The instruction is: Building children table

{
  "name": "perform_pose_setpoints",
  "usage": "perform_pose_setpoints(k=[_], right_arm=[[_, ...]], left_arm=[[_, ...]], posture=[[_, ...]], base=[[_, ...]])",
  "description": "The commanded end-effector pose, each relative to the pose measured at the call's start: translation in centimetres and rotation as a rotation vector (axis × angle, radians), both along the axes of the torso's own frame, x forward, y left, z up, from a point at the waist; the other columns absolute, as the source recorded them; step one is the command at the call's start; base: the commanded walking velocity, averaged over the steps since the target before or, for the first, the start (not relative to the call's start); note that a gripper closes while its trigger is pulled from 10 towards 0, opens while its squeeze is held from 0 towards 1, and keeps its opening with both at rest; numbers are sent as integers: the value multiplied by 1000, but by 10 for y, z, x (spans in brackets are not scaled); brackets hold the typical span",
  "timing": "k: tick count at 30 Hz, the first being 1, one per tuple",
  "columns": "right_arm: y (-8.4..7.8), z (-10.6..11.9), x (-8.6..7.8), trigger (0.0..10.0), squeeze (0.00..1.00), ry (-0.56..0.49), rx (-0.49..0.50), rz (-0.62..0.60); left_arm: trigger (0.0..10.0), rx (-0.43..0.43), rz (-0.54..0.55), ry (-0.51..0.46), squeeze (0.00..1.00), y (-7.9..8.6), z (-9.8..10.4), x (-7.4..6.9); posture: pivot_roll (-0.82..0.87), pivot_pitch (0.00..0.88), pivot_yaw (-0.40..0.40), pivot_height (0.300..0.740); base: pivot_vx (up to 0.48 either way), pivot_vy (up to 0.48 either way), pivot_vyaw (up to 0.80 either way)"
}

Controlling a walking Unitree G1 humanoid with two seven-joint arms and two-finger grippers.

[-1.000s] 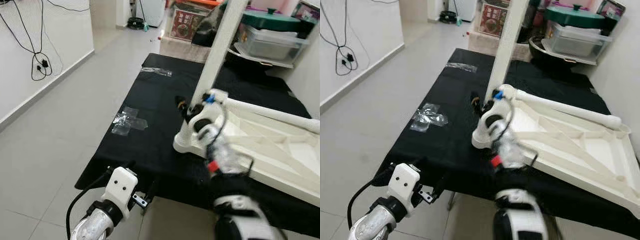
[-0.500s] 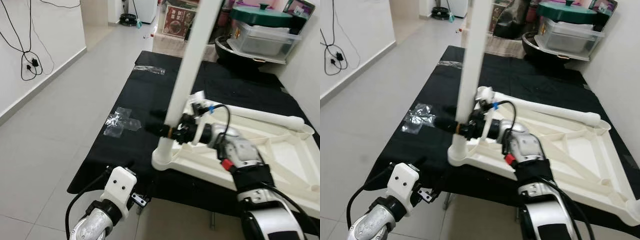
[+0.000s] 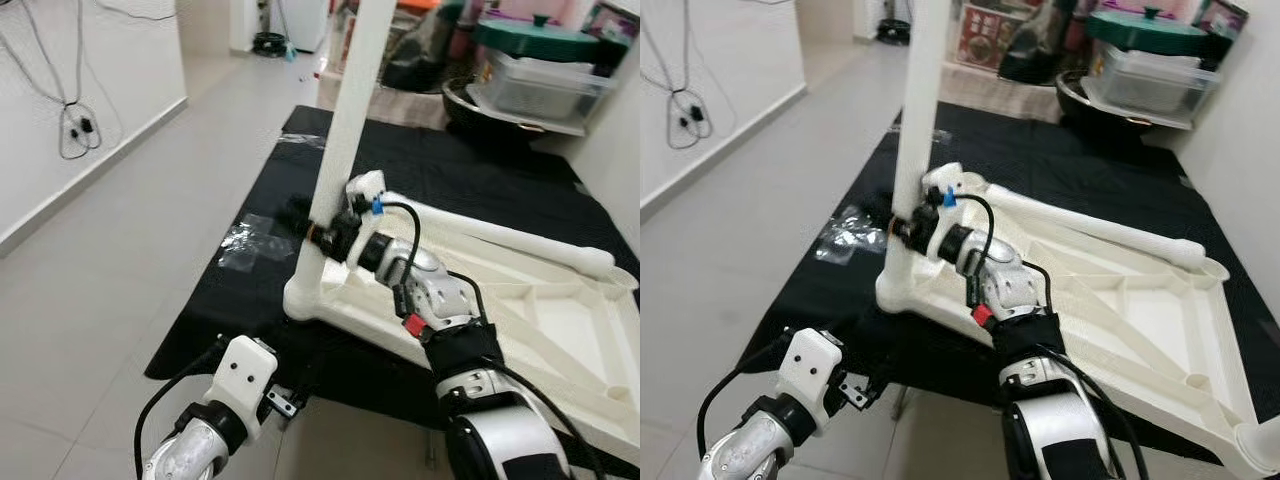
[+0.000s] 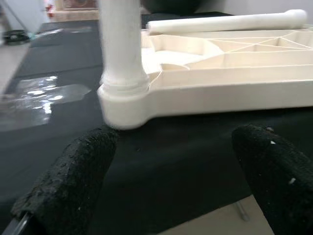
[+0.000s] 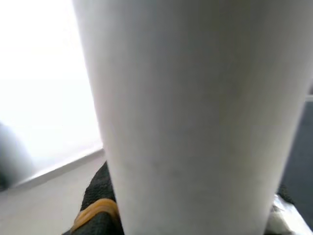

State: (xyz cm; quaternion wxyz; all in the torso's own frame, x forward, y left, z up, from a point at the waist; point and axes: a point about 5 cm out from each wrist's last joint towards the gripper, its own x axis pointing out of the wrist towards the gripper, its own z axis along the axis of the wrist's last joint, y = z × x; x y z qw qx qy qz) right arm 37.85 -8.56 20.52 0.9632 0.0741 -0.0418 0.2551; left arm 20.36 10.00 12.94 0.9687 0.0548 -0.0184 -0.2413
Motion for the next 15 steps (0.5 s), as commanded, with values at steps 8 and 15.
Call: perform_pose_setpoints(k=[8,15], right_arm=[[-65,-36,-26,0,0,199,29,-851],[-37,-32,-25,10000,0,220,88,-805]], left_arm=[[10000,0,-9,16,0,-2,-4,-3],[10000,0,-9,18,0,-3,-5,-3]], posture=[[132,19,-152,740],[125,20,-153,740]], base=[[0,0,0],[0,0,0]])
